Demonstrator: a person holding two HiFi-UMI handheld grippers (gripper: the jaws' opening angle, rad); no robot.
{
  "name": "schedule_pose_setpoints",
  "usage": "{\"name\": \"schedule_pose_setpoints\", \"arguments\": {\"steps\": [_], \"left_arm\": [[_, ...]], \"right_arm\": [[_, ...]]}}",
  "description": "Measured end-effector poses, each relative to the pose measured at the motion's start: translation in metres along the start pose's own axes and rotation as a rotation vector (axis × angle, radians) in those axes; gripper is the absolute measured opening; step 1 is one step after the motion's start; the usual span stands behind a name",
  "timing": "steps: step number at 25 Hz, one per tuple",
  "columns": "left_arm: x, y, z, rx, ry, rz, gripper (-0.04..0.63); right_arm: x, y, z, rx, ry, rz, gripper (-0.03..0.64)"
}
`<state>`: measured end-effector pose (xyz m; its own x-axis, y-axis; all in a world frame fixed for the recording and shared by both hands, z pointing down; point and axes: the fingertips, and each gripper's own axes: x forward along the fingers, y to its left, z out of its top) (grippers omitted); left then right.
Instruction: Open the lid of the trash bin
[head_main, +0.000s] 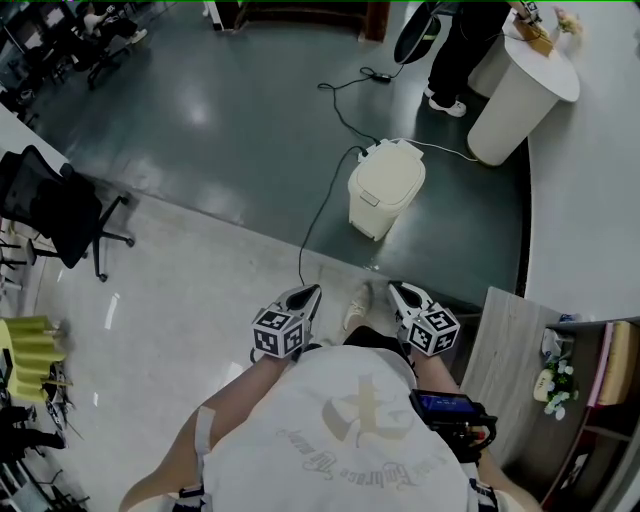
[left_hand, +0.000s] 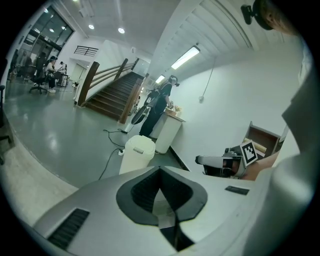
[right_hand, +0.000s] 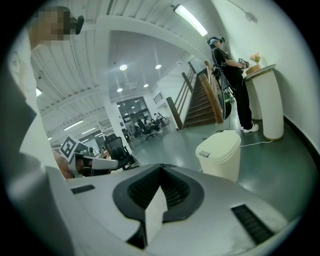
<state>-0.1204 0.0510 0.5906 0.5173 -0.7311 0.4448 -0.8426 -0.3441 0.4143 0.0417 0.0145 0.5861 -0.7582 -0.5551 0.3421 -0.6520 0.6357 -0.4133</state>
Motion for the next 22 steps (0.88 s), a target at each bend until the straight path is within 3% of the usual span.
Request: {"name": "schedule_pose_setpoints", "arguments": {"steps": [12, 22], "left_arm": [[0.09, 0.019, 0.039, 0.015, 0.079, -0.048, 0.011], [0.163, 0.031, 0.091, 0.047, 0.113, -0.045, 0.011]], "right_arm": [[0.037, -0.078, 0.033, 0.056, 0.007, -0.049, 0.005], [0.077, -0.144, 0.085, 0.073, -0.013, -0.035, 0.005]]}}
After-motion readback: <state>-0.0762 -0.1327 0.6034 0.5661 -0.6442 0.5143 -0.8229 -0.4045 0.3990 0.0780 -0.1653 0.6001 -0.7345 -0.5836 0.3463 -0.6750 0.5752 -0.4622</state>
